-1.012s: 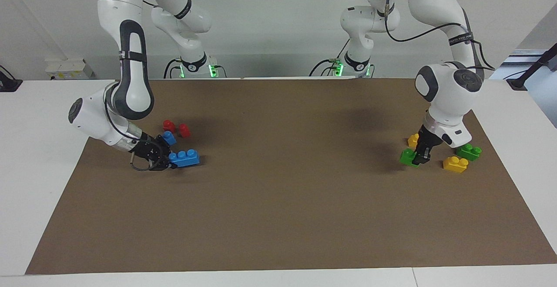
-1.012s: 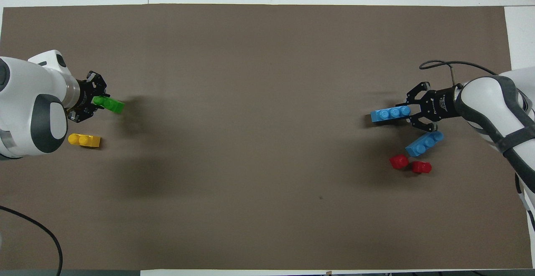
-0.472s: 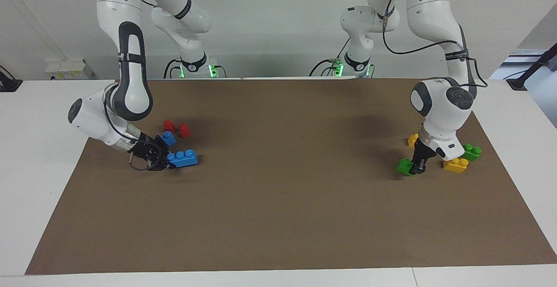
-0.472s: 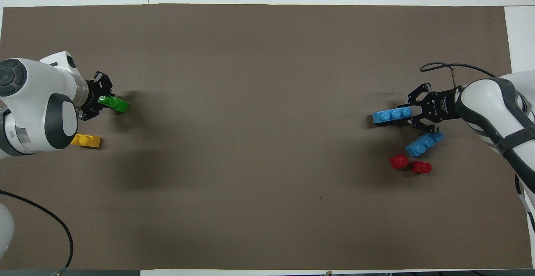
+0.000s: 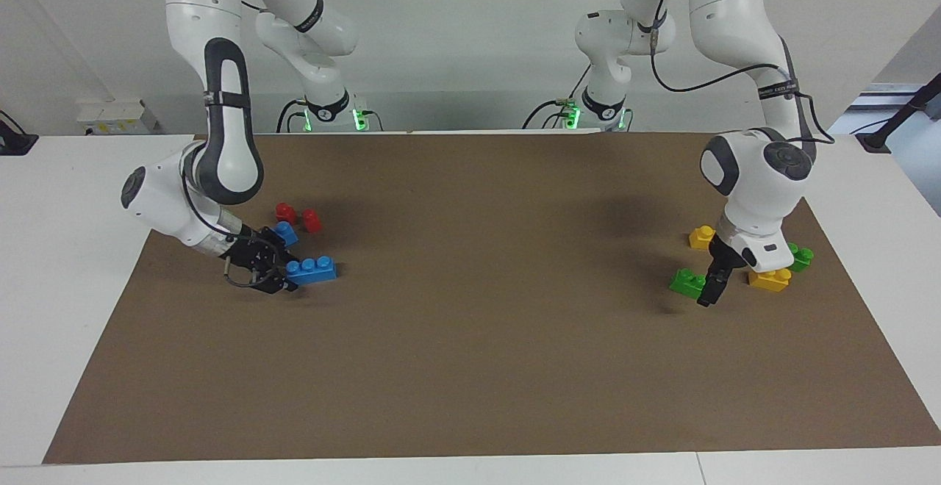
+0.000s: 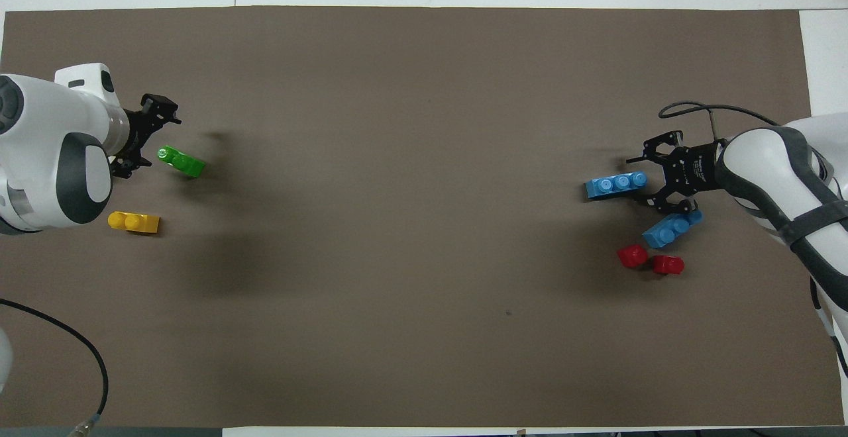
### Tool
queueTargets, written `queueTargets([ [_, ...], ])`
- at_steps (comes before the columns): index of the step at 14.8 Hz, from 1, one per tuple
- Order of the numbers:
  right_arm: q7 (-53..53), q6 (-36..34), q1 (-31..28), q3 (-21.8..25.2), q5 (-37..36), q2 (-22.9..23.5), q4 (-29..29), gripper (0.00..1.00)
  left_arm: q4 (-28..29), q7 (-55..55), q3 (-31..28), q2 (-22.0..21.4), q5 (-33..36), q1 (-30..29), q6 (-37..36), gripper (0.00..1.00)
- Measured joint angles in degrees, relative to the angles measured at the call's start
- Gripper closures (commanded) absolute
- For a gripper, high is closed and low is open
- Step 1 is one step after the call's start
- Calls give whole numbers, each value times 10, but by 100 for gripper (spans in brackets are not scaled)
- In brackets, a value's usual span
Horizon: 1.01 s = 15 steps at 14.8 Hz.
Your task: Remove green block with left arm and hold with right
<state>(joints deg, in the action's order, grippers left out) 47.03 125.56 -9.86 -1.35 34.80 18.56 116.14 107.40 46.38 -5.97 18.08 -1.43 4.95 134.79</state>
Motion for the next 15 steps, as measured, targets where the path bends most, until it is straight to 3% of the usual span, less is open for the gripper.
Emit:
queueTargets([
  [6, 1, -61, 11, -3, -39, -36, -53, 0, -81, -118, 3, -55, 0, 0, -156, 0],
  [10, -21, -139, 25, -4, -141, -107, -73, 0, -111, -244, 8, -111, 0, 1, -271, 0],
  [15, -153, -255, 29, -10, -239, -189, -123, 0, -114, -337, 13, -201, 0, 1, -386, 0],
])
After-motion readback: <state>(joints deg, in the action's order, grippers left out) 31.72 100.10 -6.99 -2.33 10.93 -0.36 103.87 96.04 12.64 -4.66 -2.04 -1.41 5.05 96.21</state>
